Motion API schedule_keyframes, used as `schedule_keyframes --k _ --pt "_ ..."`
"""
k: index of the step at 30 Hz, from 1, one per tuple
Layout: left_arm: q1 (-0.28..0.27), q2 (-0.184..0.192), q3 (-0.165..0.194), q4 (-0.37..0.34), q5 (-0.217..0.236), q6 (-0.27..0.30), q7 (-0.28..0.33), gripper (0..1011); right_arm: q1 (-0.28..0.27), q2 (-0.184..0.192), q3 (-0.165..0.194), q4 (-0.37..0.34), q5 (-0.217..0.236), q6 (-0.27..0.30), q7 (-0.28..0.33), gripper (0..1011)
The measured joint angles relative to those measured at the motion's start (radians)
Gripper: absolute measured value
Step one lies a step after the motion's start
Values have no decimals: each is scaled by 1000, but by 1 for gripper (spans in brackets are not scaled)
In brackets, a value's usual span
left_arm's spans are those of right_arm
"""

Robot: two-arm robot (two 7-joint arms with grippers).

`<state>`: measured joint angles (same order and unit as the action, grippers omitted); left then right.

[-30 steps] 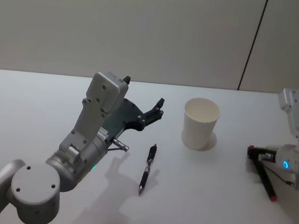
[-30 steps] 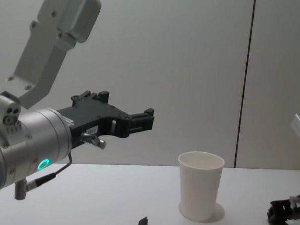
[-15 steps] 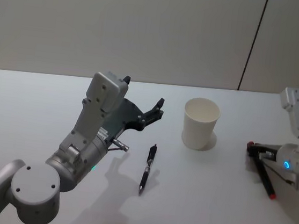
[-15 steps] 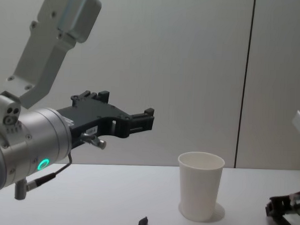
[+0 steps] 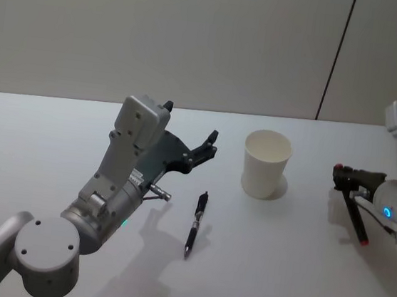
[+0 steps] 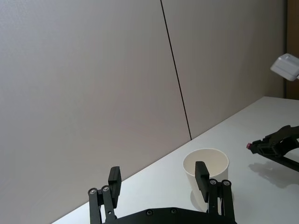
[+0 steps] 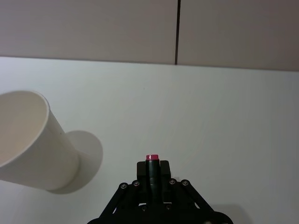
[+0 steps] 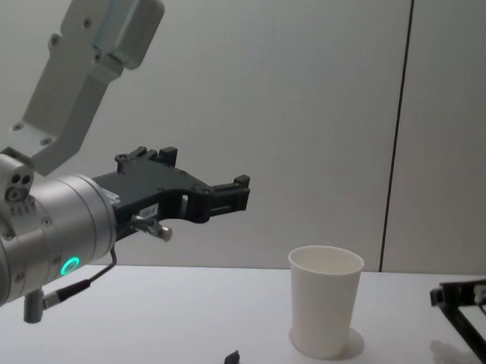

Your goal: Place the pen into the pen holder.

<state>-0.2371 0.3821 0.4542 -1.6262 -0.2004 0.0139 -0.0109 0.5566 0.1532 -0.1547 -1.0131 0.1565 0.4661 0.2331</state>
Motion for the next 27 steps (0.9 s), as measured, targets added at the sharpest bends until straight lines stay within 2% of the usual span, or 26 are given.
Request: schedule_keyframes --k 10,17,27 --pt "0 0 0 0 0 0 0 1004 -60 10 4 -110 9 -98 -24 159" --pt "0 0 0 0 0 0 0 1004 -100 13 4 -179 15 -191 -46 158" --pt "0 0 0 0 0 0 0 1004 -125 8 -4 -223 15 -332 -67 158"
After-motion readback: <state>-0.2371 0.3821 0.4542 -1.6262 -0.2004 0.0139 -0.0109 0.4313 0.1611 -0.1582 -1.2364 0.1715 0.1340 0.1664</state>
